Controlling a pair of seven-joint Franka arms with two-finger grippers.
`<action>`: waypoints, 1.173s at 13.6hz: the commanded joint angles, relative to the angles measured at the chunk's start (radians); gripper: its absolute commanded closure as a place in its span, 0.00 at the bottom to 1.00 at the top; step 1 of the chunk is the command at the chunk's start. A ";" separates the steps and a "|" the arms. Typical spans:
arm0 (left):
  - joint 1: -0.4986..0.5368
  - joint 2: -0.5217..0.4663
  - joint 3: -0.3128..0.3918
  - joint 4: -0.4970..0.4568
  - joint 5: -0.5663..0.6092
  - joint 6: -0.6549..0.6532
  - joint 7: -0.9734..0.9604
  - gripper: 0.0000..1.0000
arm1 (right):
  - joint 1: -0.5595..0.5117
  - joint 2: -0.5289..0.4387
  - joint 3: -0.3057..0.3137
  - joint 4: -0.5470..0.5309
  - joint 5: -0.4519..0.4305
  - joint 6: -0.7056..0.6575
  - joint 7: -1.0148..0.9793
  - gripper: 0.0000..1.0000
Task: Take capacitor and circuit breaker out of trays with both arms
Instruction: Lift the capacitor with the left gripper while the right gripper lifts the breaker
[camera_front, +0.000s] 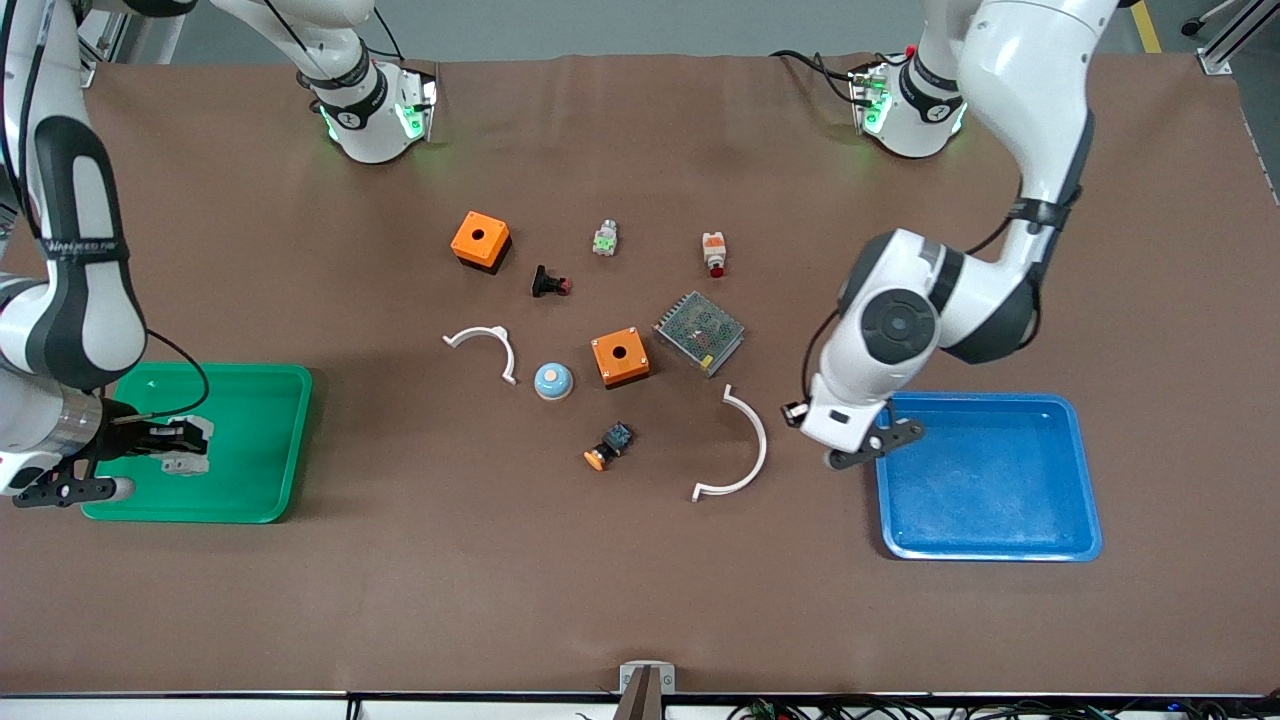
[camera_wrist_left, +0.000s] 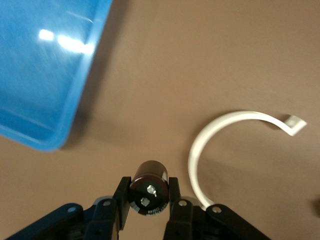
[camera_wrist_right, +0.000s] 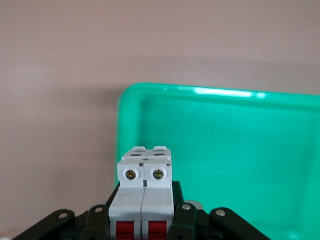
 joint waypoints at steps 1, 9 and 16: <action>-0.076 0.055 0.007 0.063 0.009 -0.013 -0.127 1.00 | 0.093 -0.019 -0.004 -0.071 0.023 0.012 0.134 0.98; -0.174 0.164 0.009 0.151 0.012 -0.001 -0.304 1.00 | 0.346 -0.004 -0.007 -0.256 0.052 0.343 0.406 0.98; -0.211 0.202 0.017 0.168 0.013 0.031 -0.351 1.00 | 0.406 0.051 -0.008 -0.256 0.052 0.400 0.508 0.98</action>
